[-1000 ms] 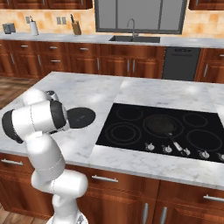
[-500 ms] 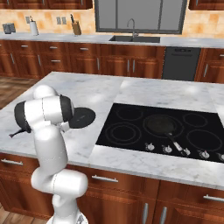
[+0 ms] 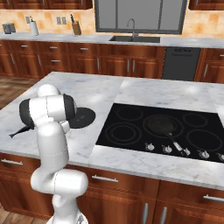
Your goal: Place both pans onto different burners. Then place the lemon and the fish on different pans.
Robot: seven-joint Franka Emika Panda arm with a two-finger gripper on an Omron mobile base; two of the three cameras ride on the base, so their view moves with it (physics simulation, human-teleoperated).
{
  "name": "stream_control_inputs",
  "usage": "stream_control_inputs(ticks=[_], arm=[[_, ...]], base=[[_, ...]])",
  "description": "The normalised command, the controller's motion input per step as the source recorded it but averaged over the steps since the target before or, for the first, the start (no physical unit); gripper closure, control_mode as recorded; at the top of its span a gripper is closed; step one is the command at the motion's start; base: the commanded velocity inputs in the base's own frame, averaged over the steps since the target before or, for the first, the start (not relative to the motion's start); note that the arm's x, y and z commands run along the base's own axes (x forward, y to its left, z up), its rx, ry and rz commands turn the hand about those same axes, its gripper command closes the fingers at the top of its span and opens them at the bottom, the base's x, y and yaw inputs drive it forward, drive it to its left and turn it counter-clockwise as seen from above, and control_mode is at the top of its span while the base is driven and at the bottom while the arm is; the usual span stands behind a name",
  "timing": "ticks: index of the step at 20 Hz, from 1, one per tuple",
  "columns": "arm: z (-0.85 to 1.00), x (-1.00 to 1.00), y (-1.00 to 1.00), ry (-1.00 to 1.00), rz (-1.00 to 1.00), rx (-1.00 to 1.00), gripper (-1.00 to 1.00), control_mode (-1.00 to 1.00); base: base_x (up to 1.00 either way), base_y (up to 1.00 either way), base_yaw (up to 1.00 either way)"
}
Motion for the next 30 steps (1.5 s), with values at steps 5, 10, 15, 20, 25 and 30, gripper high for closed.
stream_control_inputs(ticks=[5,10,15,20,25,30], arm=[[-0.29,0.18,0.01,0.04,-0.04,0.0,1.0,-1.0],[0.07,-0.03,0.0,0.0,-0.1,0.02,1.0,-1.0],[0.32,-0.25,0.0,-0.03,-0.17,0.06,1.0,-1.0],[0.34,-0.49,-0.03,-0.04,-0.19,0.02,1.0,-1.0],[0.19,-0.45,-0.2,-0.02,-0.12,0.0,1.0,-1.0],[0.1,-0.14,-0.3,0.0,-0.01,-0.08,1.0,-1.0]], base=[[0.0,0.0,0.0],[0.0,0.0,0.0],[0.0,0.0,0.0],[0.0,0.0,0.0],[0.0,0.0,0.0],[0.0,0.0,0.0]])
